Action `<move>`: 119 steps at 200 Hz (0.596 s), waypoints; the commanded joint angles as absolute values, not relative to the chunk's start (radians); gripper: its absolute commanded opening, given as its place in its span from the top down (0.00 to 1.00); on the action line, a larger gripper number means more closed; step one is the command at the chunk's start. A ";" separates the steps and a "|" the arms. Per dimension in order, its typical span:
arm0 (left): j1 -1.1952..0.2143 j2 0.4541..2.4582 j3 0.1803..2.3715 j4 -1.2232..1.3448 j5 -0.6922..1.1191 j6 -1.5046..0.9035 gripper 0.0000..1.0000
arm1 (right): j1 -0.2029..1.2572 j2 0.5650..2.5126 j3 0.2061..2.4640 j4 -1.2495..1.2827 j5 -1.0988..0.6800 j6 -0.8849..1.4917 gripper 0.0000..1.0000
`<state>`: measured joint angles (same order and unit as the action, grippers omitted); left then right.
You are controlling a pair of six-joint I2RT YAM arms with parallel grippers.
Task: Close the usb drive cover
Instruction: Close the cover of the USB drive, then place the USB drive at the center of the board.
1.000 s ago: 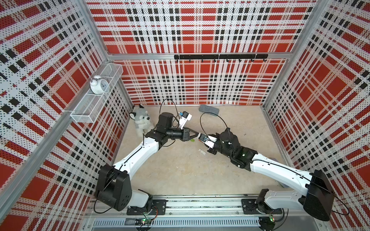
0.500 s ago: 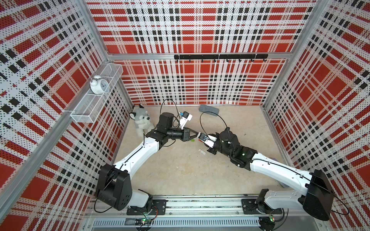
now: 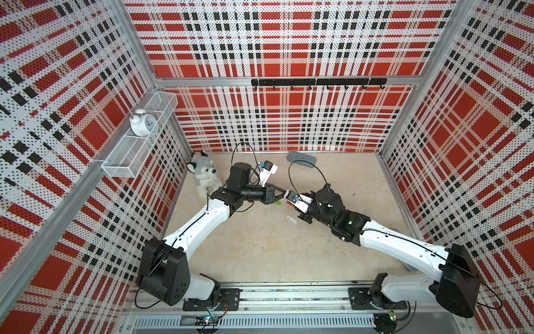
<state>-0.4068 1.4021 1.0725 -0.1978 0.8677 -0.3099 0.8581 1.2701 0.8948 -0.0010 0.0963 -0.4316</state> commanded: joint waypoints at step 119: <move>-0.211 0.870 0.733 0.109 0.276 -0.399 0.02 | 0.876 1.538 0.797 -0.070 -0.104 0.039 0.75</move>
<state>-0.2638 0.9813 0.7940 -0.0124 0.4789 -0.3794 0.8661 1.4460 0.7433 -0.0170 -0.0418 -0.0837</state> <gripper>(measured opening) 0.981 0.250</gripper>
